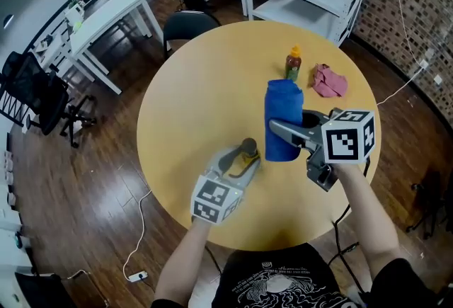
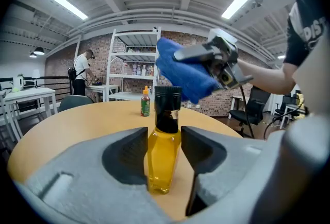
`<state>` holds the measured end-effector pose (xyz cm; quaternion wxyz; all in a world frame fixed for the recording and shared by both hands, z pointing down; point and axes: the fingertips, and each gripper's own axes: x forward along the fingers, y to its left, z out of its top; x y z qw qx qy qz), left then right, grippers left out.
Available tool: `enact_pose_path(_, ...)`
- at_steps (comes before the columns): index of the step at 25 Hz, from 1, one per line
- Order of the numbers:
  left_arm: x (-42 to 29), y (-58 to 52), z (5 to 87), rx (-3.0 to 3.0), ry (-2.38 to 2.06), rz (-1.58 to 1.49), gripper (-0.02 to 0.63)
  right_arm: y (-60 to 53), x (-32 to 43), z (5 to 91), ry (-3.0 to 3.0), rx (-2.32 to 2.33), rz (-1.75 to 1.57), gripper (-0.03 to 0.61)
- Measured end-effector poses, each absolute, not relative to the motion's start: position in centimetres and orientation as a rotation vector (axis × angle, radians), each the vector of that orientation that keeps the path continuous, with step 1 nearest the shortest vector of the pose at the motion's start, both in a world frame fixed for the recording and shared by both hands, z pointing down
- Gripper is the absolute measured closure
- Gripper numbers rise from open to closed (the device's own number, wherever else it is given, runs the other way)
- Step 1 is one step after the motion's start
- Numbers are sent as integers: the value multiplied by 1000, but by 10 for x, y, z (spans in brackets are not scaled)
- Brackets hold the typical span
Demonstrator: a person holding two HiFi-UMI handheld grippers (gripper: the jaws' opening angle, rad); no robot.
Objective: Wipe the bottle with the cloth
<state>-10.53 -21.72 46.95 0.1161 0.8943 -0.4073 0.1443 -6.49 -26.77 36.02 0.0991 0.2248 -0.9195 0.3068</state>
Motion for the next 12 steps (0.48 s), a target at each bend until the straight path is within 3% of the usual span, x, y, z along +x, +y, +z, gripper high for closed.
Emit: enact_pose_path(12, -123, -229, 374, 2648, -1346, 243, 411, -220, -64, 540, -2382, 630, 1465, 443)
